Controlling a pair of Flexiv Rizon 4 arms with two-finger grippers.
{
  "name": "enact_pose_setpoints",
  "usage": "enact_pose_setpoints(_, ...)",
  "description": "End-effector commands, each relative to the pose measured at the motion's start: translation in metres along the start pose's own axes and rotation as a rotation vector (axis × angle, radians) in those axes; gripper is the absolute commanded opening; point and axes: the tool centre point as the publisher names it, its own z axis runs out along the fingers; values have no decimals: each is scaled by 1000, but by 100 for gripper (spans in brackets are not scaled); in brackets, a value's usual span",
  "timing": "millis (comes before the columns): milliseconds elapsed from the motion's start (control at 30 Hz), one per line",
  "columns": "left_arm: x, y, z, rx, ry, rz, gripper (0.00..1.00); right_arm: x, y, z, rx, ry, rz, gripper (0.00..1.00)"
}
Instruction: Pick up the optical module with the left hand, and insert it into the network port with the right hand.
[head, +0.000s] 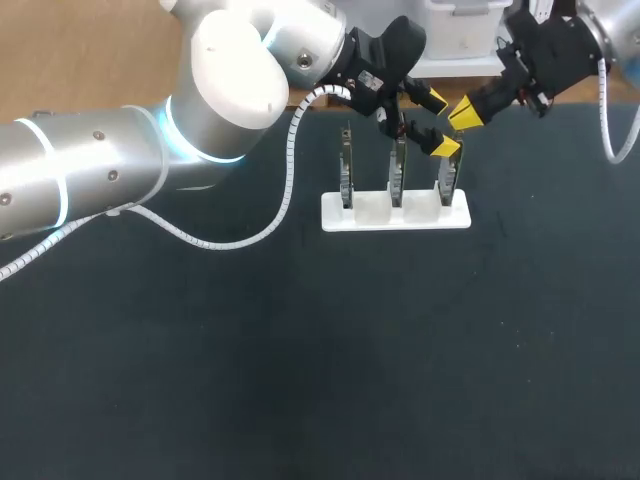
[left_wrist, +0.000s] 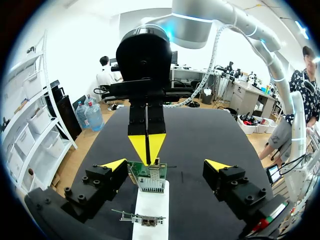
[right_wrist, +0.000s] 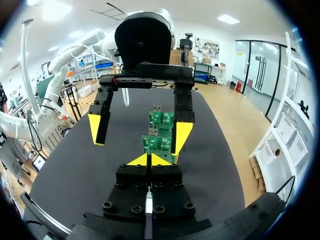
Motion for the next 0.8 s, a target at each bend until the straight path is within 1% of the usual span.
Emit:
enact_pose_setpoints(33, -1, 1, 1, 2, 6, -2, 100, 4, -1, 2, -2, -3, 2, 0)
enact_pose_setpoints(800, -1, 1, 1, 2, 6, -2, 100, 8, -1, 4, -10, -11, 19, 0)
